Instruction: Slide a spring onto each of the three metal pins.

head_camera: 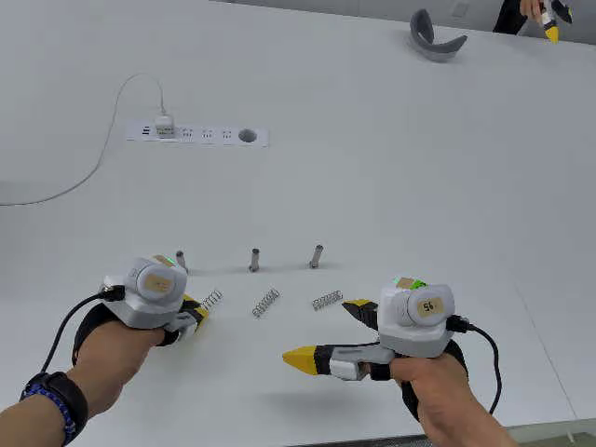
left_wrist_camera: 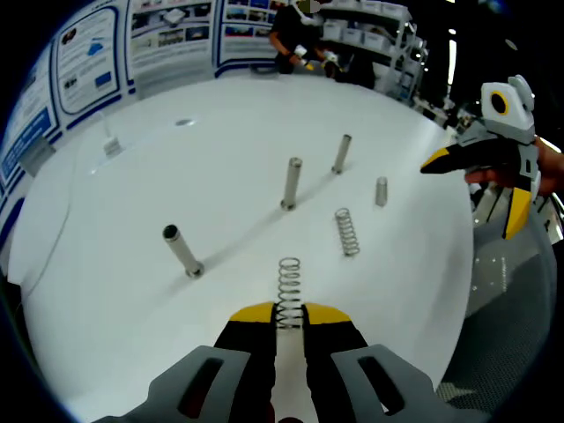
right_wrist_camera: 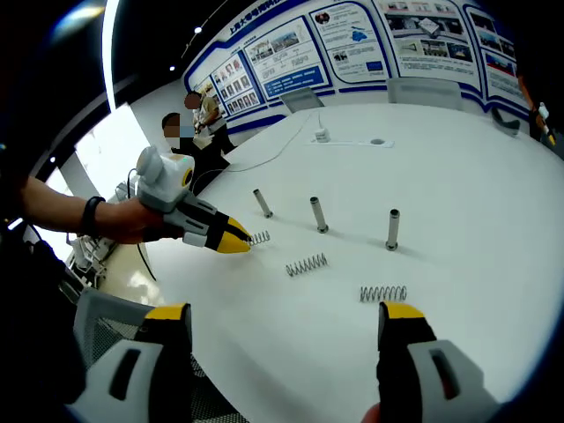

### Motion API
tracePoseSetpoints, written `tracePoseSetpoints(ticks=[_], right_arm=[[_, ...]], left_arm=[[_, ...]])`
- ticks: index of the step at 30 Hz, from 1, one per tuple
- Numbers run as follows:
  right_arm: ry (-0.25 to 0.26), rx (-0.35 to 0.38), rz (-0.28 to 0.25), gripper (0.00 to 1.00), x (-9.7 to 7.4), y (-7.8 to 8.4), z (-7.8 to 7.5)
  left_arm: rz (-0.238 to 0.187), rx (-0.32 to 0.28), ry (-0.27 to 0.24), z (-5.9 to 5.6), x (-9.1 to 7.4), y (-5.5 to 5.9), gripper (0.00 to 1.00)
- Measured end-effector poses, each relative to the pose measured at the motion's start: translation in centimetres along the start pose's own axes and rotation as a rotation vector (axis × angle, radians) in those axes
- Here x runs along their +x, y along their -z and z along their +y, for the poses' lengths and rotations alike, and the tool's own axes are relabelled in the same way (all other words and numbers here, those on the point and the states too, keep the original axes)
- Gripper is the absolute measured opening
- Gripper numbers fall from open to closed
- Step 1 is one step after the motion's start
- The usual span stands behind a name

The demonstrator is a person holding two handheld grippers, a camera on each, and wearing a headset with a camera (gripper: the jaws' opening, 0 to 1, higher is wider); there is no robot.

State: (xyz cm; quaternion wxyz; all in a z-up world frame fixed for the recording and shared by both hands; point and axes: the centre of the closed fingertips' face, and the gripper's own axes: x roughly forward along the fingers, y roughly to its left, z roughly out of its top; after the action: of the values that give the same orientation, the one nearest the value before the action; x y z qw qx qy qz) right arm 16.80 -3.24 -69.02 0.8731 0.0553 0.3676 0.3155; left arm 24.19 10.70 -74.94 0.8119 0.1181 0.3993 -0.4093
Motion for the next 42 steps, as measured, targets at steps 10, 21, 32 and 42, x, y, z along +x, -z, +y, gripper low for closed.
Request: tracePoseSetpoints(ticks=[10, 21, 32, 42], right_arm=[[-0.028, 0.03, -0.032, 0.85, -0.1, -0.6, 0.6], [-0.036, 0.051, -0.031, 0.84, 0.0, -0.1, 0.7], [-0.058, 0.071, -0.047, 0.8, 0.2, -0.4, 1.2], [-0.1, 0.099, -0.083, 0.72, 0.2, -1.2, 2.1]], left_arm=[[-0.041, 0.023, 0.046, -1.5, -2.4, -0.3, 0.11], [-0.079, 0.062, 0.113, -3.6, -3.6, -1.3, 0.11], [-0.101, 0.066, 0.172, -5.2, -4.5, -2.4, 0.11], [-0.093, 0.164, 0.239, -8.5, -4.7, -2.8, 0.11]])
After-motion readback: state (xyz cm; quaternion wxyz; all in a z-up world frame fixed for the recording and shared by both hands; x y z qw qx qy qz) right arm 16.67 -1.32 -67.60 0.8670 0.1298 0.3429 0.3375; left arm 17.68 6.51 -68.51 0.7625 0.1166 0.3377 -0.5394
